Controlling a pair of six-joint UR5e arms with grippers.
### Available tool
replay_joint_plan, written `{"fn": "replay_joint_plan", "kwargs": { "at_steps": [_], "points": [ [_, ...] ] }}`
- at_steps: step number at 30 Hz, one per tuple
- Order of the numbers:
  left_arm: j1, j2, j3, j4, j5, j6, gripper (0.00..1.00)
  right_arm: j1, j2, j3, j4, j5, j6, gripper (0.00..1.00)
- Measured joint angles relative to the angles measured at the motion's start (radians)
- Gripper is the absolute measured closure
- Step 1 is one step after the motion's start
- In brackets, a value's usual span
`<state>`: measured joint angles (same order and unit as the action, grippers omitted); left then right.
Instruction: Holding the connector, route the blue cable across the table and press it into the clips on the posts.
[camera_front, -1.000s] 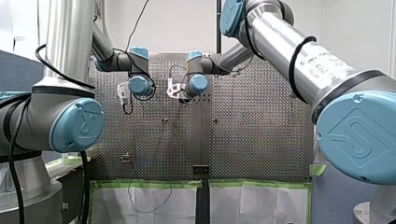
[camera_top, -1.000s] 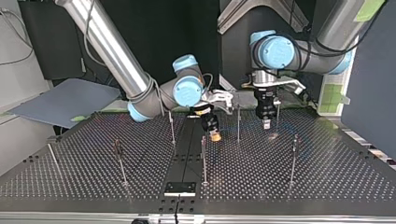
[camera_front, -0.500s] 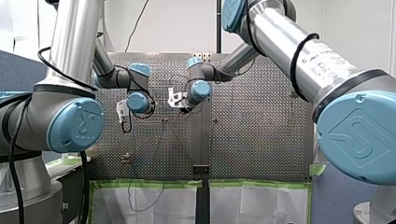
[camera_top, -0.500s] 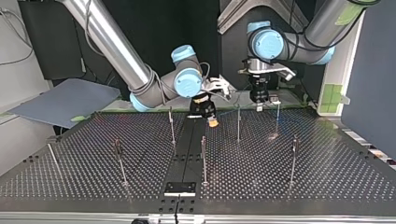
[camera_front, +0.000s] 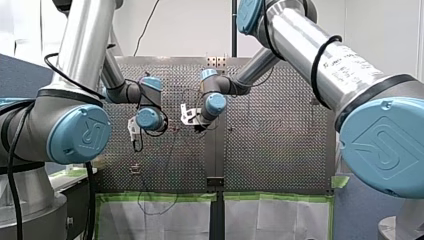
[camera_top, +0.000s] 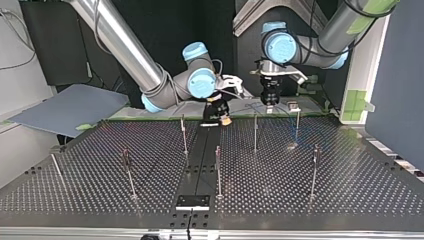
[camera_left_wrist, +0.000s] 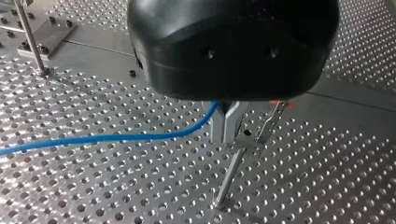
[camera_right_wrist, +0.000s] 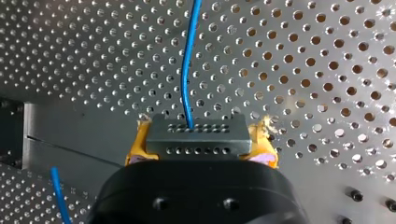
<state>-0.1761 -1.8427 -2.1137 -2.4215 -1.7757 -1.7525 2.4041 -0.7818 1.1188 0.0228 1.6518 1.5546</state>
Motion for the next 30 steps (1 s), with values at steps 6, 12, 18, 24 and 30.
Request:
{"fn": "replay_joint_plan", "kwargs": {
  "at_steps": [6, 12, 18, 24, 30],
  "points": [
    [0.003, -0.039, 0.0, 0.025, 0.003, -0.003, 1.0, -0.003, 0.0, 0.0, -0.001, -0.001, 0.002, 1.0],
    [0.01, -0.074, 0.005, 0.052, 0.002, -0.005, 1.0, -0.004, 0.001, 0.0, -0.003, -0.009, 0.005, 1.0],
    [0.023, -0.078, 0.018, 0.058, 0.007, -0.007, 1.0, -0.007, 0.002, 0.0, -0.005, -0.009, 0.009, 1.0],
    [0.033, -0.084, 0.025, 0.069, 0.03, -0.011, 1.0, -0.015, 0.004, 0.0, -0.013, -0.009, 0.013, 1.0],
    [0.037, -0.127, 0.059, 0.076, 0.035, -0.014, 1.0, -0.021, 0.006, 0.0, -0.036, -0.009, 0.013, 1.0]
  ]
}}
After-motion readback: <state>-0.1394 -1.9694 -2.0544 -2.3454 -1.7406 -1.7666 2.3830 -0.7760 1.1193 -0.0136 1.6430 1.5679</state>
